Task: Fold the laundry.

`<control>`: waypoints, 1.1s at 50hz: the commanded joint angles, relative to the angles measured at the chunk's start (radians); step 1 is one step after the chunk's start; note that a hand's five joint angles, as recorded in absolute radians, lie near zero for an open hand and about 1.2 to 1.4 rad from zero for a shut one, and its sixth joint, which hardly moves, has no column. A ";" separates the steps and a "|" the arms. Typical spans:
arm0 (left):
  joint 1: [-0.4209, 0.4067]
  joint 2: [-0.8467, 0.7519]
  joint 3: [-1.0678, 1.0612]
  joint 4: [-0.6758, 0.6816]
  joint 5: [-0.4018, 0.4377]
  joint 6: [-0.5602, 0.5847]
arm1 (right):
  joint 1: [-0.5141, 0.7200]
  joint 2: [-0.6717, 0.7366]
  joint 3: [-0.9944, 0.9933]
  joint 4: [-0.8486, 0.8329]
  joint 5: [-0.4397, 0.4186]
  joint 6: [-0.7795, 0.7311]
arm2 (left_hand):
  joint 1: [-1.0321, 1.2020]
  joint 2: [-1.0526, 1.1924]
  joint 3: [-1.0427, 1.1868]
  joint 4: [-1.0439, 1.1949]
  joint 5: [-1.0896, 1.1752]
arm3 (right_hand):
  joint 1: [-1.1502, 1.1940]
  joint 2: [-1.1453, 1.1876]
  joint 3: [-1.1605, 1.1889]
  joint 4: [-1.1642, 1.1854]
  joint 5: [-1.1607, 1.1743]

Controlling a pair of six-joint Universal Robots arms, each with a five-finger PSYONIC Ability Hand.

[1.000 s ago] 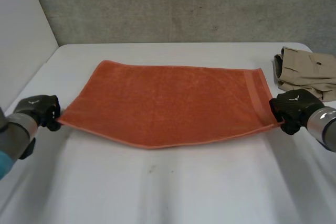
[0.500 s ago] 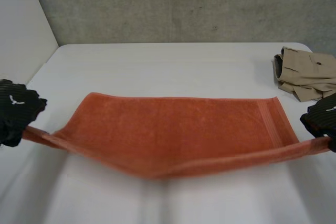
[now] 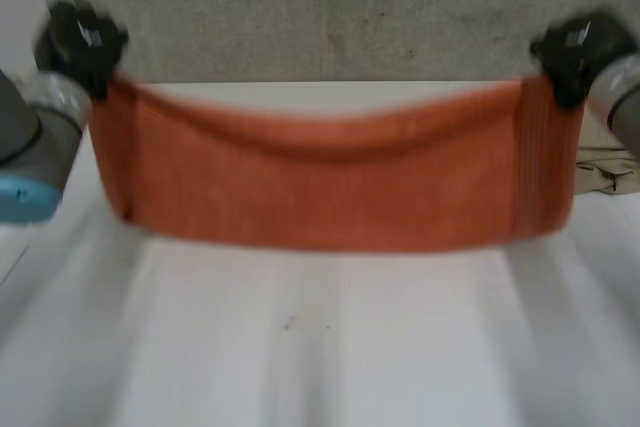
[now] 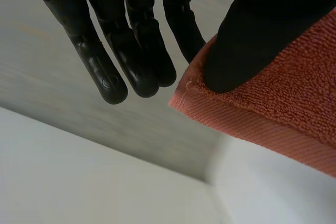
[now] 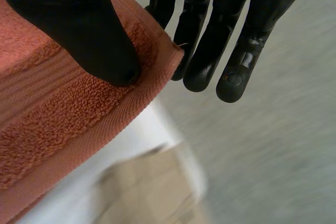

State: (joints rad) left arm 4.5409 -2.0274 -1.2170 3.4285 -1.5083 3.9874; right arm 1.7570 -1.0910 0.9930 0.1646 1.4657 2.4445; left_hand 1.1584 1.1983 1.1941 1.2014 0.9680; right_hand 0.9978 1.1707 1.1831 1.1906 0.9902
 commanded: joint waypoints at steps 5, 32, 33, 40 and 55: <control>-0.025 0.076 0.215 0.371 -0.056 -0.154 | 0.015 -0.023 -0.257 -0.387 0.058 0.149 | 0.238 0.198 0.202 0.195 0.254 | 0.399 0.226 0.213 0.206 0.232; -0.005 -0.074 -0.378 0.365 -0.010 -0.186 | 0.042 0.174 0.157 -0.171 -0.044 0.022 | 0.238 0.198 0.202 0.195 0.254 | 0.399 0.226 0.213 0.206 0.232; -0.006 -0.071 -0.392 0.362 -0.010 -0.185 | 0.042 0.169 0.164 -0.146 -0.045 0.016 | 0.238 0.198 0.202 0.195 0.254 | 0.399 0.226 0.213 0.206 0.232; 0.059 0.143 -0.532 0.232 0.031 -0.107 | 0.027 0.033 0.265 0.062 -0.047 -0.025 | 0.238 0.198 0.202 0.195 0.254 | 0.399 0.226 0.213 0.206 0.232; 0.159 0.458 -0.642 -0.650 0.201 0.234 | -0.134 -0.302 0.562 0.461 -0.061 -0.397 | 0.238 0.198 0.202 0.195 0.254 | 0.399 0.226 0.213 0.206 0.232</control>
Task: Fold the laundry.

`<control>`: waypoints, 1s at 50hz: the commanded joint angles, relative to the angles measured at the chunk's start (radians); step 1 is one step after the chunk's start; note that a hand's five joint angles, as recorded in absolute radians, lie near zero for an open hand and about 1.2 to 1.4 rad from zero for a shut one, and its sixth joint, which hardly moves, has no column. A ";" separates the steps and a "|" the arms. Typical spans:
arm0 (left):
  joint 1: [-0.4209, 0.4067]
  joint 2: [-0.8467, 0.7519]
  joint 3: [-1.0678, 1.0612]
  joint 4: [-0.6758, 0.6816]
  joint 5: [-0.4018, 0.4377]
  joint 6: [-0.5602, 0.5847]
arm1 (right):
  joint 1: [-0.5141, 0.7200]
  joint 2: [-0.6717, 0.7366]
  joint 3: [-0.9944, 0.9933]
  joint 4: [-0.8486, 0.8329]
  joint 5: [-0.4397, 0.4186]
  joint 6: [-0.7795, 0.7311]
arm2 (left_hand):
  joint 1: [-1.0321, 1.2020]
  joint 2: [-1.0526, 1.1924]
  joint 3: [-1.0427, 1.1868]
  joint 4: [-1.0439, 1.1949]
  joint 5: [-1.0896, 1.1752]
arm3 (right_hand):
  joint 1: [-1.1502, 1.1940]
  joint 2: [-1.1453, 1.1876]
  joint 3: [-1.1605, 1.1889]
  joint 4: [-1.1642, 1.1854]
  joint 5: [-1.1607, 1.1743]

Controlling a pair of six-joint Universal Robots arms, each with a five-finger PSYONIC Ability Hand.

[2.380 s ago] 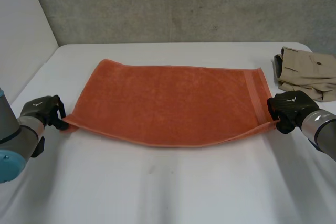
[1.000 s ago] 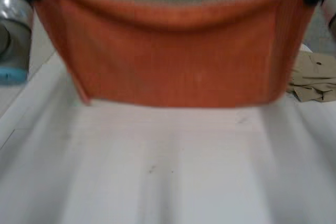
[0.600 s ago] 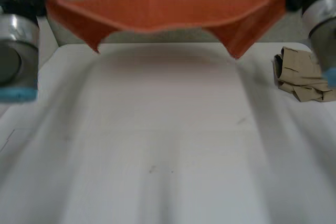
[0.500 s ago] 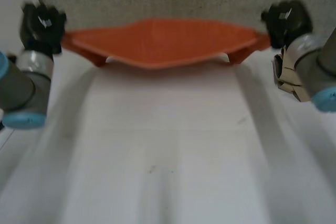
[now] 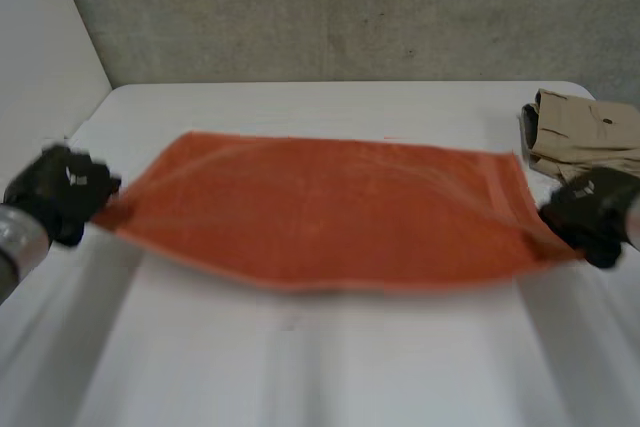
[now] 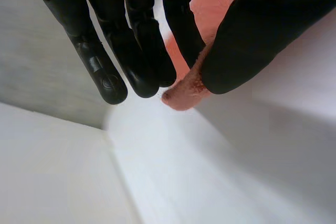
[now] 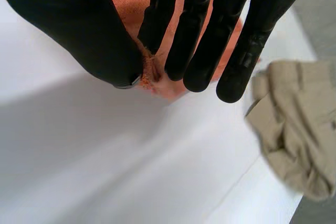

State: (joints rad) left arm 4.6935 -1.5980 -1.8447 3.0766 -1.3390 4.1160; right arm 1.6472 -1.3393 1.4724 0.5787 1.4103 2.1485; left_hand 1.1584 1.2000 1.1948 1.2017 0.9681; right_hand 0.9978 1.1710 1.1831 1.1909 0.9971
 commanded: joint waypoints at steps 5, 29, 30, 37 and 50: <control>0.000 -0.019 0.004 -0.205 0.031 0.106 | -0.027 -0.021 0.085 -0.008 -0.016 -0.075 | 0.238 0.196 0.201 0.195 0.254 | 0.399 0.225 0.213 0.205 0.225; -0.188 -0.677 0.511 0.462 -0.146 -0.158 | 0.063 0.437 -0.257 -0.591 0.125 0.123 | 0.238 0.196 0.201 0.195 0.254 | 0.399 0.225 0.213 0.205 0.225; -0.188 -0.691 0.522 0.474 -0.149 -0.158 | 0.065 0.454 -0.276 -0.600 0.131 0.122 | 0.238 0.196 0.201 0.195 0.254 | 0.399 0.225 0.213 0.205 0.225; -0.217 -0.784 0.614 0.522 -0.190 -0.154 | 0.091 0.597 -0.437 -0.620 0.171 0.119 | 0.238 0.196 0.201 0.195 0.254 | 0.399 0.225 0.213 0.205 0.225; -0.240 -0.826 0.644 0.533 -0.216 -0.148 | 0.098 0.700 -0.613 -0.631 0.203 0.145 | -0.246 -0.287 -0.282 -0.289 -0.230 | -0.798 -0.971 -0.983 -0.991 -0.972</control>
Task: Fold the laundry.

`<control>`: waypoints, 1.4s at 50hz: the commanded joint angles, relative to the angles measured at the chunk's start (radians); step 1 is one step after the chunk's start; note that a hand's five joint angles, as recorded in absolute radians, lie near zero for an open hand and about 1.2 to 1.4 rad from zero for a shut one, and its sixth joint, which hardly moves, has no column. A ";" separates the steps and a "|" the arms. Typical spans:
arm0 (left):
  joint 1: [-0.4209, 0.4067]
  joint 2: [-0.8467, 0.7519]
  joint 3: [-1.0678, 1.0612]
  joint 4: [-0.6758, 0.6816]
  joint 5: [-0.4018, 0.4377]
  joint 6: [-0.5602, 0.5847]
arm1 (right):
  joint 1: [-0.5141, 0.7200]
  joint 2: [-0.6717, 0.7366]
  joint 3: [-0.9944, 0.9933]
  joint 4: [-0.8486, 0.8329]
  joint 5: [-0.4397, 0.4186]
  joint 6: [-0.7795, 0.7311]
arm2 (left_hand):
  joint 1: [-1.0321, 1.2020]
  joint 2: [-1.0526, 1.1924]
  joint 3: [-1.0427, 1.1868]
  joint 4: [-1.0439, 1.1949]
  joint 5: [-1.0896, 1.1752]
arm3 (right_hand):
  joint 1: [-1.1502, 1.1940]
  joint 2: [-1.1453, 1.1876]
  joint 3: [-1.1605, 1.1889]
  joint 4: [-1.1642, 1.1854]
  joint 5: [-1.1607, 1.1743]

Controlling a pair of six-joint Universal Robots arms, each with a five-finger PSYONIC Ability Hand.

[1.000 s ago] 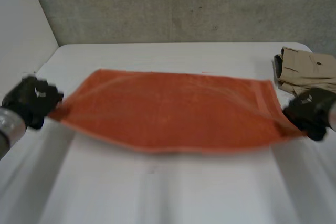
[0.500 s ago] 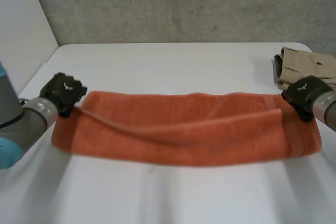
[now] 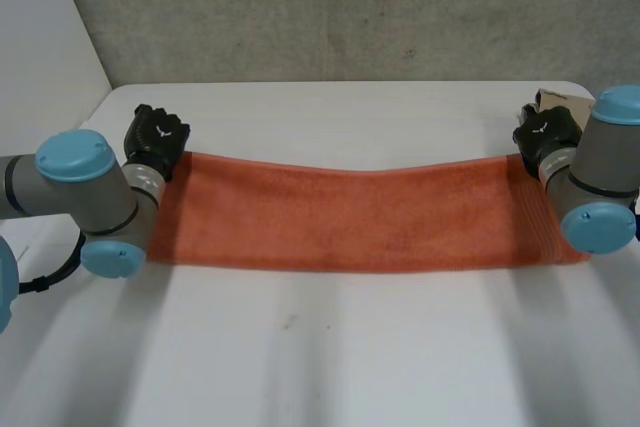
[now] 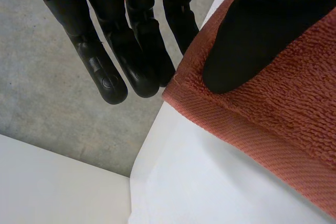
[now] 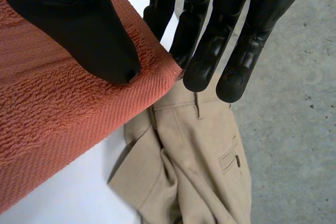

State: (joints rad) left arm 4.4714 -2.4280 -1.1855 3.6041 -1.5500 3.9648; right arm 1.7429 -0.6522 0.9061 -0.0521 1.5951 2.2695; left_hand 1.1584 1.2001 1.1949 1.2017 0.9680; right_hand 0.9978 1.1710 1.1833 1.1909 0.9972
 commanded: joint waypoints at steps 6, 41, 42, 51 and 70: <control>-0.060 0.067 -0.097 0.062 -0.045 -0.001 | -0.005 -0.095 -0.006 0.011 0.049 0.149 | -0.984 -1.026 -1.020 -1.027 -0.968 | -0.823 -0.996 -1.009 -1.016 -0.997; -0.084 0.446 -0.471 0.058 0.039 -0.547 | -0.206 -0.351 0.672 -0.031 -0.326 0.271 | -0.977 -1.019 -1.014 -1.021 -0.961 | -0.215 -0.389 -0.401 -0.409 -0.389; -0.084 0.446 -0.471 0.056 0.038 -0.547 | -0.207 -0.345 0.669 -0.034 -0.326 0.271 | -0.977 -1.019 -1.014 -1.021 -0.961 | -0.112 -0.286 -0.298 -0.305 -0.286; -0.084 0.443 -0.471 0.053 0.038 -0.547 | -0.247 -0.314 0.645 -0.034 -0.316 0.257 | -0.980 -1.022 -1.017 -1.023 -0.964 | 0.399 0.225 0.213 0.205 0.225; -0.086 0.464 -0.485 0.021 0.036 -0.549 | -0.551 -0.429 0.622 -0.067 -0.230 -0.120 | -0.980 -1.022 -1.017 -1.023 -0.964 | 0.399 0.225 0.213 0.205 0.225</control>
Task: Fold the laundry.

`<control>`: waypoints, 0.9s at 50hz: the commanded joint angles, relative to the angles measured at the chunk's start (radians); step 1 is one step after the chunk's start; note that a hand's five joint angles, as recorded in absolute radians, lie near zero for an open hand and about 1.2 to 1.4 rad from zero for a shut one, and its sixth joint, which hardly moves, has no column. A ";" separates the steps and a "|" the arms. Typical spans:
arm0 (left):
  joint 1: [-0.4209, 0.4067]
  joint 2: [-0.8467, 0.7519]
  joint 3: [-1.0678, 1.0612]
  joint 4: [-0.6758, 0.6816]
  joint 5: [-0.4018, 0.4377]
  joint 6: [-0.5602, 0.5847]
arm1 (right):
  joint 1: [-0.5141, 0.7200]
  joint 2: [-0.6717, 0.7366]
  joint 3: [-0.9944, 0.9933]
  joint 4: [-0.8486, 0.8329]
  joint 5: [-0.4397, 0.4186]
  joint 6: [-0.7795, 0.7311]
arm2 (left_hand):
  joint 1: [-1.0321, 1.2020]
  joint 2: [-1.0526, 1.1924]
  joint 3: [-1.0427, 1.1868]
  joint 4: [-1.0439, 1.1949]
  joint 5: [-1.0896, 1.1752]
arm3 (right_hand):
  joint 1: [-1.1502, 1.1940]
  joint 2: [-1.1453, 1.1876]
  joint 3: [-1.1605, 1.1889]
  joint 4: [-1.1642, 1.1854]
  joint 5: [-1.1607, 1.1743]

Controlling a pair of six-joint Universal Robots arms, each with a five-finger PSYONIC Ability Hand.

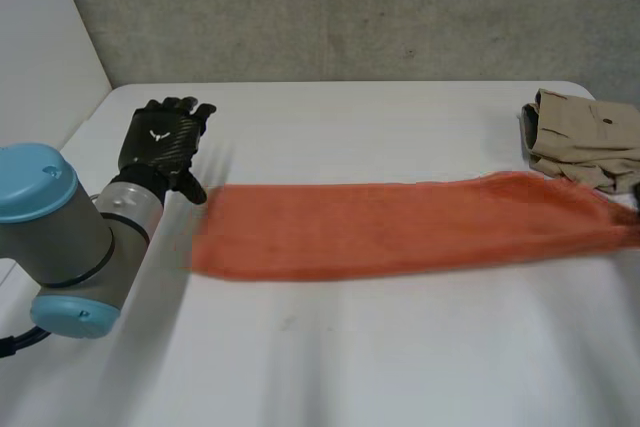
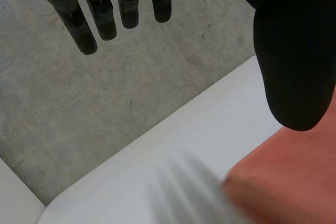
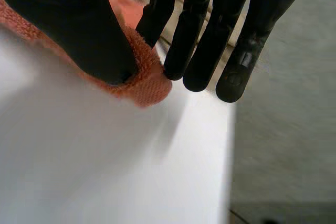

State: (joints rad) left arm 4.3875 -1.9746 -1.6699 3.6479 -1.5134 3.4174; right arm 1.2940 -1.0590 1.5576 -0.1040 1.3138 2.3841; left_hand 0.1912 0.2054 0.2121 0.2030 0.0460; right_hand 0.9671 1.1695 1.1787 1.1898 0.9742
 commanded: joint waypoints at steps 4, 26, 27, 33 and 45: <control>-0.003 0.017 -0.001 -0.026 -0.002 -0.001 | -0.026 -0.065 -0.051 -0.043 0.058 -0.227 | -0.017 -0.031 -0.038 -0.028 -0.046 | 0.429 0.227 0.218 0.206 0.248; -0.003 0.033 -0.007 -0.026 -0.004 -0.001 | 0.967 0.140 -0.301 -0.120 -0.153 -0.129 | -0.017 -0.031 -0.038 -0.028 -0.046 | 0.429 0.227 0.218 0.206 0.248; -0.005 0.033 -0.007 -0.026 -0.004 -0.001 | 0.984 0.163 -0.309 -0.118 -0.154 -0.131 | -0.017 -0.031 -0.038 -0.028 -0.046 | 0.429 0.227 0.218 0.206 0.248; -0.011 0.033 -0.008 -0.026 -0.002 -0.001 | 1.025 0.241 -0.338 -0.118 -0.145 -0.114 | -0.017 -0.031 -0.038 -0.028 -0.046 | 0.270 0.068 0.059 0.048 0.089; -0.117 0.034 0.032 -0.026 0.007 -0.009 | 0.819 0.054 -0.240 0.038 -0.038 0.346 | -0.017 -0.031 -0.038 -0.028 -0.046 | -0.793 -0.995 -1.004 -1.015 -0.974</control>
State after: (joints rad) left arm 4.3383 -1.9413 -1.6629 3.6221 -1.5129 3.4142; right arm 2.2808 -0.8763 1.2408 -0.1724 1.2278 2.4479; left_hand 0.1912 0.2054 0.2121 0.2029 0.0460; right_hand 0.2028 0.2188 0.2153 0.2359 0.0634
